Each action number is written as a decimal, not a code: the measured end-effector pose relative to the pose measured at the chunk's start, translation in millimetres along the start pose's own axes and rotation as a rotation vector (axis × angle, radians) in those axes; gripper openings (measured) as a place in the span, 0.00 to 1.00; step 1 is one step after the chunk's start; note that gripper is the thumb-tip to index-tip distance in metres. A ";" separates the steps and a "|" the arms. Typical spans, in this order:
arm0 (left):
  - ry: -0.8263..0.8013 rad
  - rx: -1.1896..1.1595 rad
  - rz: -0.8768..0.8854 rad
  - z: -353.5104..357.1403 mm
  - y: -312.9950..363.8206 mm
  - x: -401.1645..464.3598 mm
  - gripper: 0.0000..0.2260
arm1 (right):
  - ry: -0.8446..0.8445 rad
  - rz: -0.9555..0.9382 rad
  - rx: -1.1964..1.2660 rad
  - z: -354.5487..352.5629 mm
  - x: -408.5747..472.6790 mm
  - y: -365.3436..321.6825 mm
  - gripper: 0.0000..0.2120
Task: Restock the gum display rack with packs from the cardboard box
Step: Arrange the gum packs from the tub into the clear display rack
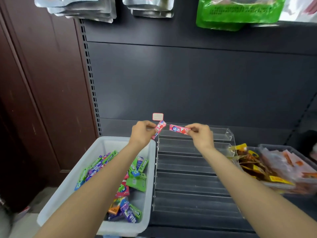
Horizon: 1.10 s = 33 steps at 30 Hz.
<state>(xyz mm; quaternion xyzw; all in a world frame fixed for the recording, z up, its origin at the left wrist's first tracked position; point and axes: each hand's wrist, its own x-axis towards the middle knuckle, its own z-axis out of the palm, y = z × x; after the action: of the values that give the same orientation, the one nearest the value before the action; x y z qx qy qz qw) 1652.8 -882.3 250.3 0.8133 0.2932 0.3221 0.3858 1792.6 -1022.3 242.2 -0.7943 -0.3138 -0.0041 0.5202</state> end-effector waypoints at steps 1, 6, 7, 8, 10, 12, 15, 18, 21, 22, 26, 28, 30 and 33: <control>0.013 -0.016 -0.008 3.3 -3.0 7.2 0.09 | -0.002 -0.003 -0.013 3.6 9.8 2.0 0.08; 0.078 0.008 -0.001 18.7 -21.3 42.4 0.06 | -0.039 -0.069 -0.108 28.8 55.5 12.7 0.08; 0.080 0.018 -0.001 21.2 -24.6 48.0 0.06 | -0.062 -0.085 -0.139 34.2 61.5 15.2 0.08; 0.079 0.023 -0.005 23.4 -27.6 52.8 0.06 | -0.091 -0.102 -0.174 39.4 66.6 17.7 0.08; 0.071 0.033 -0.007 26.8 -31.9 59.7 0.07 | -0.146 -0.129 -0.242 48.4 74.2 22.1 0.08; 0.064 0.035 -0.006 29.1 -35.0 63.3 0.07 | -0.159 -0.139 -0.295 55.4 79.4 25.2 0.07; 0.066 0.035 0.009 29.7 -37.8 65.2 0.07 | -0.122 -0.145 -0.366 60.2 81.5 25.1 0.05; 0.061 0.056 0.027 27.2 -39.1 67.4 0.07 | -0.086 -0.158 -0.507 62.1 81.2 23.3 0.05; 0.036 0.089 0.044 25.0 -39.6 70.6 0.08 | -0.097 -0.148 -0.519 63.8 83.7 20.6 0.05; 0.024 0.097 0.050 24.8 -39.4 71.6 0.08 | -0.103 -0.142 -0.516 64.7 85.1 20.9 0.05; 0.009 0.102 0.051 25.9 -37.6 75.6 0.08 | -0.147 -0.121 -0.537 67.9 91.1 23.5 0.06; 0.002 0.115 0.058 26.3 -36.7 76.1 0.09 | -0.173 -0.100 -0.523 68.4 93.0 24.0 0.07; -0.016 0.116 0.067 26.3 -35.3 75.7 0.09 | -0.188 -0.097 -0.492 66.7 91.8 23.6 0.07; -0.059 0.130 0.085 27.9 -33.9 73.2 0.09 | -0.176 -0.149 -0.500 58.9 86.1 22.7 0.09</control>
<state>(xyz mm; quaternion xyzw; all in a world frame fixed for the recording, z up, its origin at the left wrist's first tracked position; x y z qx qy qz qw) 1711.5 -823.5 230.6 0.8575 0.2671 0.2946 0.3264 1854.3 -936.8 225.1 -0.8700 -0.4049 -0.0507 0.2768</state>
